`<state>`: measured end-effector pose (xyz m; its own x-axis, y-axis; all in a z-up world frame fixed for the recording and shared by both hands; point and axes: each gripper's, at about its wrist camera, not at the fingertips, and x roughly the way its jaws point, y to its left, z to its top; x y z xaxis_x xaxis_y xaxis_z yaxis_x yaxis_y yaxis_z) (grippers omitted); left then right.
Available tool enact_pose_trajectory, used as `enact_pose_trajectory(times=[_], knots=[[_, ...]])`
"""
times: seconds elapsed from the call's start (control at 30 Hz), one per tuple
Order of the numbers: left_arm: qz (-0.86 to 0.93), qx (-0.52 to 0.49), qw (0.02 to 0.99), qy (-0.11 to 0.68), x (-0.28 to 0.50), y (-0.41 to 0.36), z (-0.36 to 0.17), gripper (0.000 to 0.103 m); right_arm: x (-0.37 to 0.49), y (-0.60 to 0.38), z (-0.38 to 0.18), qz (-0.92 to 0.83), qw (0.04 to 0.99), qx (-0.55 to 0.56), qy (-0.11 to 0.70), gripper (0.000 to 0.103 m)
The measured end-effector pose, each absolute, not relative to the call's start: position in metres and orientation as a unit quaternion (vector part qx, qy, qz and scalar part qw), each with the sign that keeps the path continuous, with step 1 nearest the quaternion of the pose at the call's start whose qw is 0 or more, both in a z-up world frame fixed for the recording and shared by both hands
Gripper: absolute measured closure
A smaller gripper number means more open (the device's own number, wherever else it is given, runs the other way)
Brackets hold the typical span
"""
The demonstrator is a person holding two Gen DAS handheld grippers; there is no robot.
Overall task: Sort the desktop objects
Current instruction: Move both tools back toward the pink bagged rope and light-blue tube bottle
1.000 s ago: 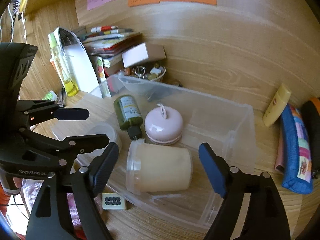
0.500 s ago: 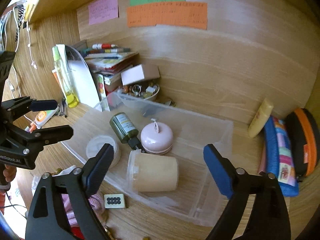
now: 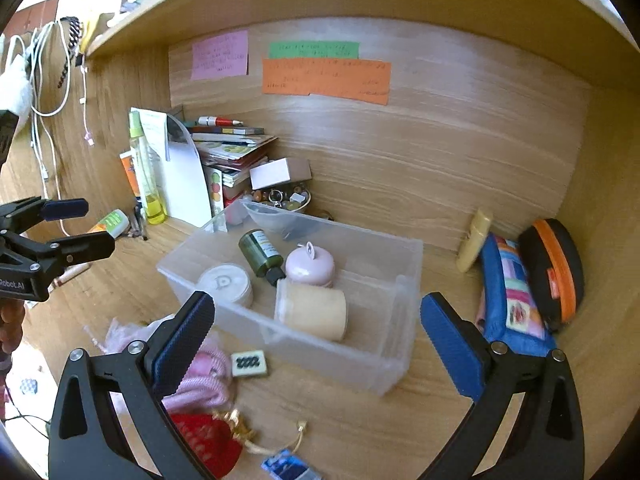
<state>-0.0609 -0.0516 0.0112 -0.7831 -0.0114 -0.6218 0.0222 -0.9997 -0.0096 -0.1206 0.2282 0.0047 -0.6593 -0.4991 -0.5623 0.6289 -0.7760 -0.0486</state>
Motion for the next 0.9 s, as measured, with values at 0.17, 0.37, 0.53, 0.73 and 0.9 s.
enact_pose_trajectory(times=[0.17, 0.37, 0.53, 0.73, 0.9], knots=[[-0.942, 0.335, 0.013, 0.012, -0.04, -0.054, -0.001, 0.003, -0.097, 0.242, -0.005, -0.904, 0.31, 0.271, 0.115, 0.0], [-0.934, 0.355, 0.019, 0.029, -0.022, -0.059, -0.023, 0.003, -0.074, 0.253, -0.024, -0.899, 0.31, 0.285, 0.122, 0.0], [-0.93, 0.365, 0.026, 0.033, -0.009, -0.055, -0.039, 0.003, -0.048, 0.266, -0.046, -0.89, 0.334, 0.288, 0.116, 0.002], [-0.933, 0.358, 0.021, 0.015, 0.003, -0.035, -0.052, 0.003, -0.025, 0.265, -0.081, -0.853, 0.377, 0.332, 0.143, 0.035], [-0.933, 0.358, 0.004, 0.023, 0.0, -0.026, -0.058, 0.003, -0.019, 0.251, -0.105, -0.825, 0.398, 0.365, 0.166, 0.062]])
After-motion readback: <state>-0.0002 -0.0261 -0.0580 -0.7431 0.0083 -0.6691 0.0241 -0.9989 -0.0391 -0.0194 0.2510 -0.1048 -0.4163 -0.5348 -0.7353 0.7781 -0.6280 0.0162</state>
